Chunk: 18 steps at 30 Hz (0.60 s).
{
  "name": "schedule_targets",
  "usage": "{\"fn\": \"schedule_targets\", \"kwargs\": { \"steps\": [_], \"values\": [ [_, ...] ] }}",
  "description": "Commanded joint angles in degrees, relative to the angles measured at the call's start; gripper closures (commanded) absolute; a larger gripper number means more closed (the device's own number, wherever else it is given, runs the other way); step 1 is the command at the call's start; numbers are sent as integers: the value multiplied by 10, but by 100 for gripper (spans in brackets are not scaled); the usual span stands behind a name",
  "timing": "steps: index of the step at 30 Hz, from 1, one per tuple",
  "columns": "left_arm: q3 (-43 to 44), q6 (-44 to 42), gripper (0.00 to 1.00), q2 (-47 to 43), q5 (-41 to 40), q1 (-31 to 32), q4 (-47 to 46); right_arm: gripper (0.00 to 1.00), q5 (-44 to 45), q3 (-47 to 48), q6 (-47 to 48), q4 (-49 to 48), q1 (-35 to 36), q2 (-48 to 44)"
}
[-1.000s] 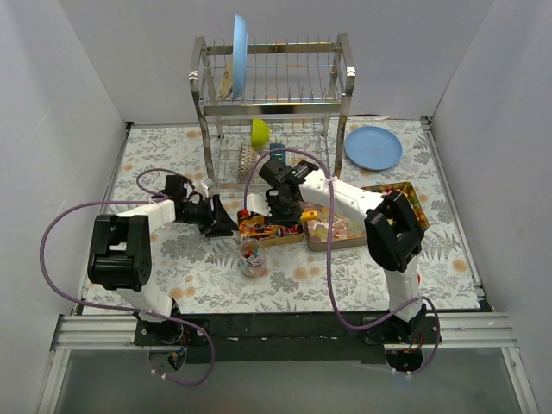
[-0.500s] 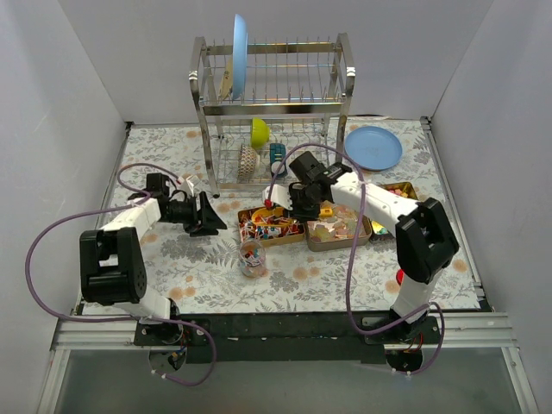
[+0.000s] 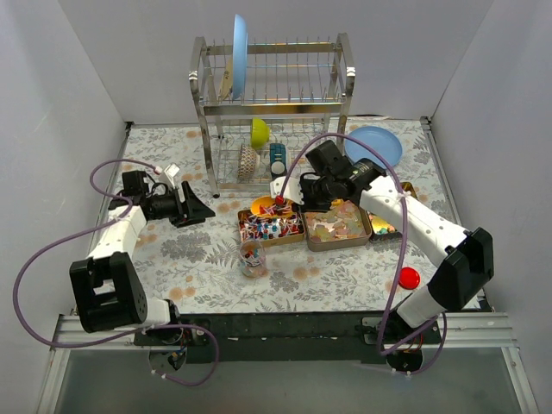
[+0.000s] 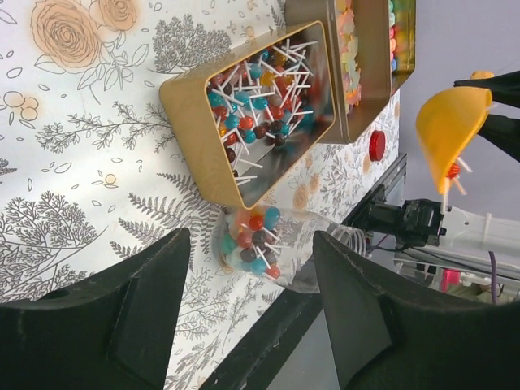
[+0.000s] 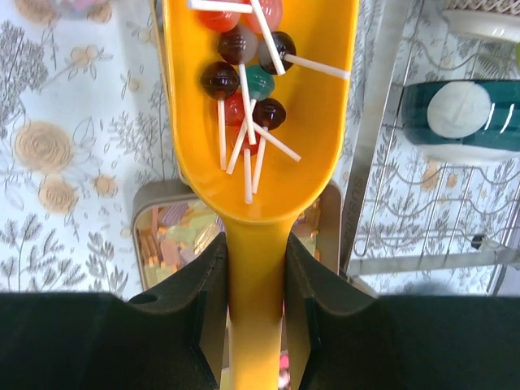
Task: Pack the candies
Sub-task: Scoop the fake candies from the storage box, then place the fake candies in the packing bottle.
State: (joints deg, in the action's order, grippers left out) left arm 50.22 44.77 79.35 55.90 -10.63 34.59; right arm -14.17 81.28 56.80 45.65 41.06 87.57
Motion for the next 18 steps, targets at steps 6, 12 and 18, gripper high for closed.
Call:
{"fn": "schedule_targets", "kwargs": {
  "steps": [6, 12, 18],
  "values": [
    [-18, 22, 35, -89, -20, -24, -42, 99, 93, 93, 37, 146, 81, -2],
    [-22, 29, 35, -111, -30, -39, -54, 99, 204, 79, 53, 178, 146, 0],
    [-30, 39, 34, -133, -30, -50, -70, 99, 272, 114, 20, 212, 176, 42]
  ]
}}
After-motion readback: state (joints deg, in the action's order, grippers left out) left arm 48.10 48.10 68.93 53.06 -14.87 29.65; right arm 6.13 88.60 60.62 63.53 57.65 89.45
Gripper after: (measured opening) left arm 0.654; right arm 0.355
